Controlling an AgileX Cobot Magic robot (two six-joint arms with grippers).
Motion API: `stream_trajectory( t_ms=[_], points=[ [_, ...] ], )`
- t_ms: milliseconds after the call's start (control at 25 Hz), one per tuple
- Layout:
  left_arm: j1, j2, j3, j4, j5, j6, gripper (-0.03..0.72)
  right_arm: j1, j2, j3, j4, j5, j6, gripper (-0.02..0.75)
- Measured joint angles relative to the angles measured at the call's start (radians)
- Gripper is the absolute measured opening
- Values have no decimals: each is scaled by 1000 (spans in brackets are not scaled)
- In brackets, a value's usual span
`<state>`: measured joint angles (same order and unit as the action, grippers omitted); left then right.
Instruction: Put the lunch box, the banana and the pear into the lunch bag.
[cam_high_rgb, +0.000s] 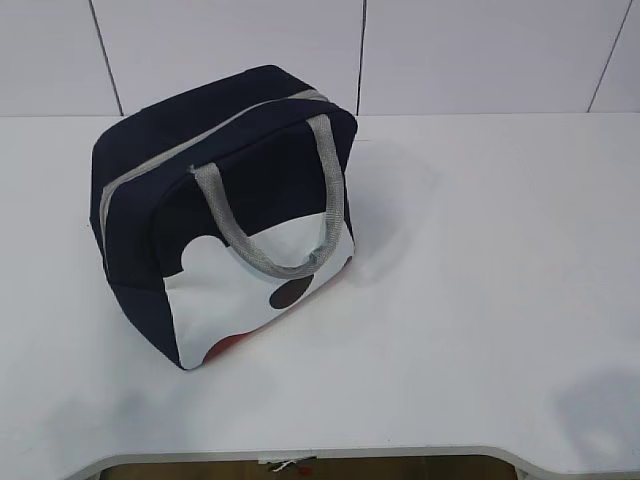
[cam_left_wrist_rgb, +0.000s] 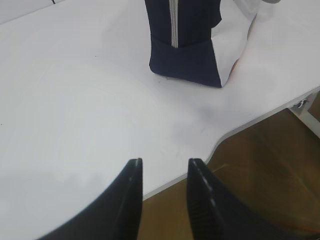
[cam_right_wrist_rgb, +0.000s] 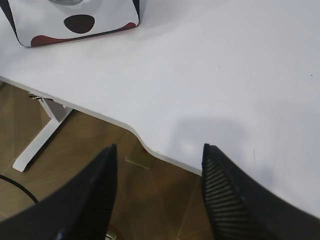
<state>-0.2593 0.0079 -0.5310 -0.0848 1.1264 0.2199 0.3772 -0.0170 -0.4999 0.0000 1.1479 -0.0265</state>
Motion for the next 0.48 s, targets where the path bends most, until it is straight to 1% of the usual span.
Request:
stream_trajectory(
  t_ms=[80,200,360,440,480],
  points=[
    [16,0,0,-17,0,-1,235,-4,0,0,0,-2,0,436],
    [86,0,0,-32,0,-2,235,-45,0,0,0,-3,0,436],
    [226,0,0,-41,0,-4,235,-193,0,0,0,-3,0,436],
    [271,0,0,-43,0,-4,235,-270,0,0,0,-3,0,436],
    [283,0,0,-45,0,-4,235,-291,0,0,0,-3,0,436]
  ],
)
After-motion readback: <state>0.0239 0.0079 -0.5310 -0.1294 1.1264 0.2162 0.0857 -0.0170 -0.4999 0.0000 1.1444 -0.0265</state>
